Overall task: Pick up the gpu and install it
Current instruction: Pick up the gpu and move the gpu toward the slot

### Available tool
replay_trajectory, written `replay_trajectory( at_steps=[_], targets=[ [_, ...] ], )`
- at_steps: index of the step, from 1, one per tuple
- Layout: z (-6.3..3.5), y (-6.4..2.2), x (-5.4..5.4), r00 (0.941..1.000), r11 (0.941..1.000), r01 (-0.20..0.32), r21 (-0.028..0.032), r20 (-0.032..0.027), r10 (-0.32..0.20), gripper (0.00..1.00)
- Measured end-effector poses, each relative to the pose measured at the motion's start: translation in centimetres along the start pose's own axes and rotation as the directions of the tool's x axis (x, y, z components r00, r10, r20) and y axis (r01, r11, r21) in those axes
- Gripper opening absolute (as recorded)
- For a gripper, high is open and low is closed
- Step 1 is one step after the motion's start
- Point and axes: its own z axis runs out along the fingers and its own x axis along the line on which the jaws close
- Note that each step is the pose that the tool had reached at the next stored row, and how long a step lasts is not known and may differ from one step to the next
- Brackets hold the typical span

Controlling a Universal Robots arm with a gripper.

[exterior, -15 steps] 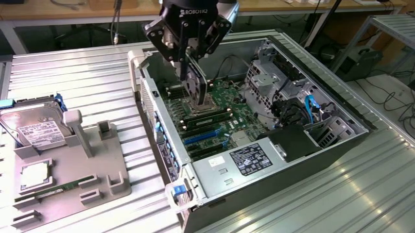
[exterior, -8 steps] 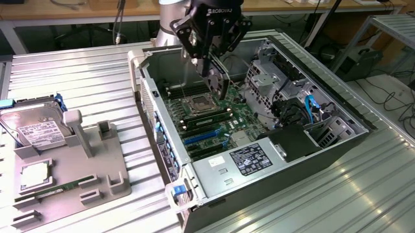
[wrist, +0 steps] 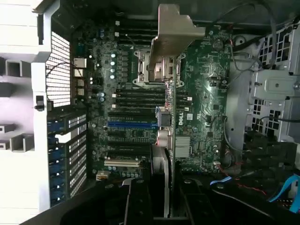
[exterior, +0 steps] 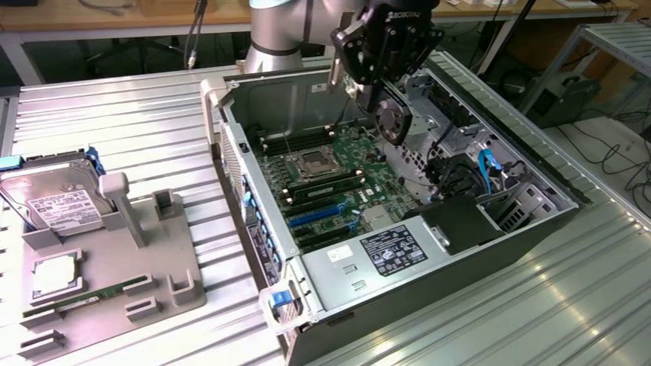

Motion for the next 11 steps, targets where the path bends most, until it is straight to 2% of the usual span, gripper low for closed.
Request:
replay_trajectory(
  at_steps=[4, 11],
  targets=[
    [0.05, -0.09, -2.3, 1.0, 1.0, -0.001, 0.0003, 0.0, 0.001, 0.27],
    [0.05, -0.09, -2.3, 1.0, 1.0, -0.001, 0.0002, -0.0001, 0.001, 0.27]
  ],
)
